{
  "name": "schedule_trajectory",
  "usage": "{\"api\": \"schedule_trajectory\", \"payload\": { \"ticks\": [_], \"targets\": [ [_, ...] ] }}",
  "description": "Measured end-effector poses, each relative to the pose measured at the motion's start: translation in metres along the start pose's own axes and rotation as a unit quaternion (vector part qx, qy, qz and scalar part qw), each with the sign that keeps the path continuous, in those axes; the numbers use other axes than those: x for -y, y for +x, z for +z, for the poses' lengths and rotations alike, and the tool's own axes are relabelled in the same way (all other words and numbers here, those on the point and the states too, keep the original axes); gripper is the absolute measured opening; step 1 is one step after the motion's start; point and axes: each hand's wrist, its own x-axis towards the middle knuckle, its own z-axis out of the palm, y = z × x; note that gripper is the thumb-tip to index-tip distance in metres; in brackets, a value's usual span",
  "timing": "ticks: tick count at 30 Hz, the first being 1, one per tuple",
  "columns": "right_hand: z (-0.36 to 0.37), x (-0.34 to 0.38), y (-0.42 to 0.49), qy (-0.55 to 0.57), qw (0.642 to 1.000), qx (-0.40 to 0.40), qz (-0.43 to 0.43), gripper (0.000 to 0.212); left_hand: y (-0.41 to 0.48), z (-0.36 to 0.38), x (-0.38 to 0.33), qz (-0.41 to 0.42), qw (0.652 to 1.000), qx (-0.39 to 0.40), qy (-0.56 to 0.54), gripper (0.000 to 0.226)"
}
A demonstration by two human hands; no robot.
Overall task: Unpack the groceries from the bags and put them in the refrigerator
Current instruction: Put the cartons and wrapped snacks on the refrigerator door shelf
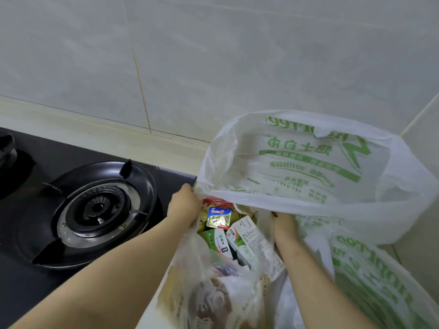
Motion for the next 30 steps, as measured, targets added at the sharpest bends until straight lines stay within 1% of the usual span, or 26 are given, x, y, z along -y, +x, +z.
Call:
{"api": "schedule_trajectory", "payload": {
  "ticks": [2, 4, 6, 7, 8, 9, 10, 11, 12, 13, 14, 15, 16, 17, 19, 22, 23, 24, 26, 27, 28, 30],
  "targets": [
    [-0.005, -0.001, -0.005, -0.056, 0.998, 0.021, -0.036, 0.025, -0.007, -0.001, -0.001, 0.049, 0.998, -0.008, 0.05, 0.024],
    [-0.012, -0.002, -0.014, -0.095, 0.992, 0.04, -0.074, 0.025, -0.016, -0.002, 0.003, 0.122, 0.987, -0.027, 0.102, 0.036],
    [-0.018, -0.005, -0.027, -0.128, 0.982, 0.034, -0.137, 0.023, -0.028, -0.008, 0.009, 0.229, 0.962, -0.07, 0.129, 0.039],
    [-0.021, -0.007, -0.038, -0.156, 0.969, 0.0, -0.194, 0.024, -0.036, -0.013, 0.012, 0.301, 0.941, -0.092, 0.124, 0.039],
    [-0.022, -0.006, -0.05, -0.188, 0.944, -0.044, -0.267, 0.027, -0.046, -0.017, 0.015, 0.368, 0.917, -0.096, 0.116, 0.038],
    [-0.022, -0.006, -0.062, -0.218, 0.908, -0.073, -0.351, 0.03, -0.056, -0.021, 0.02, 0.42, 0.897, -0.077, 0.116, 0.036],
    [-0.02, -0.007, -0.073, -0.254, 0.862, -0.081, -0.43, 0.032, -0.066, -0.025, 0.024, 0.449, 0.883, -0.028, 0.13, 0.035],
    [-0.017, -0.01, -0.08, -0.292, 0.818, -0.069, -0.49, 0.034, -0.075, -0.028, 0.027, 0.452, 0.878, 0.021, 0.156, 0.039],
    [-0.017, -0.013, -0.086, -0.324, 0.783, -0.043, -0.529, 0.033, -0.086, -0.031, 0.032, 0.446, 0.876, 0.055, 0.177, 0.044],
    [-0.018, -0.017, -0.09, -0.346, 0.76, -0.017, -0.55, 0.031, -0.095, -0.034, 0.037, 0.447, 0.875, 0.061, 0.177, 0.046],
    [-0.022, -0.022, -0.094, -0.359, 0.749, 0.001, -0.556, 0.031, -0.103, -0.036, 0.045, 0.459, 0.872, 0.05, 0.16, 0.041],
    [-0.027, -0.027, -0.098, -0.367, 0.747, 0.009, -0.554, 0.033, -0.111, -0.038, 0.052, 0.48, 0.863, 0.023, 0.155, 0.034],
    [-0.032, -0.033, -0.102, -0.37, 0.752, 0.002, -0.545, 0.035, -0.117, -0.038, 0.058, 0.505, 0.849, -0.018, 0.154, 0.029],
    [-0.037, -0.037, -0.108, -0.368, 0.763, -0.015, -0.531, 0.037, -0.123, -0.038, 0.066, 0.523, 0.835, -0.058, 0.161, 0.027],
    [-0.044, -0.047, -0.117, -0.359, 0.795, -0.041, -0.487, 0.034, -0.132, -0.037, 0.078, 0.542, 0.813, -0.108, 0.186, 0.029],
    [-0.048, -0.052, -0.13, -0.353, 0.839, -0.028, -0.413, 0.027, -0.144, -0.037, 0.089, 0.525, 0.812, -0.155, 0.2, 0.035],
    [-0.049, -0.049, -0.135, -0.351, 0.857, -0.006, -0.378, 0.029, -0.147, -0.037, 0.092, 0.52, 0.811, -0.177, 0.2, 0.036],
    [-0.051, -0.047, -0.139, -0.343, 0.871, 0.012, -0.352, 0.035, -0.151, -0.037, 0.094, 0.509, 0.815, -0.19, 0.202, 0.036],
    [-0.055, -0.046, -0.141, -0.344, 0.881, 0.029, -0.324, 0.045, -0.158, -0.038, 0.097, 0.486, 0.821, -0.206, 0.218, 0.036],
    [-0.056, -0.046, -0.143, -0.355, 0.879, 0.03, -0.317, 0.046, -0.161, -0.038, 0.101, 0.479, 0.819, -0.209, 0.235, 0.038],
    [-0.057, -0.047, -0.144, -0.366, 0.875, 0.028, -0.316, 0.043, -0.162, -0.038, 0.105, 0.476, 0.815, -0.212, 0.256, 0.042],
    [-0.059, -0.05, -0.148, -0.367, 0.871, 0.012, -0.327, 0.028, -0.165, -0.037, 0.111, 0.478, 0.803, -0.222, 0.279, 0.049]
  ]
}}
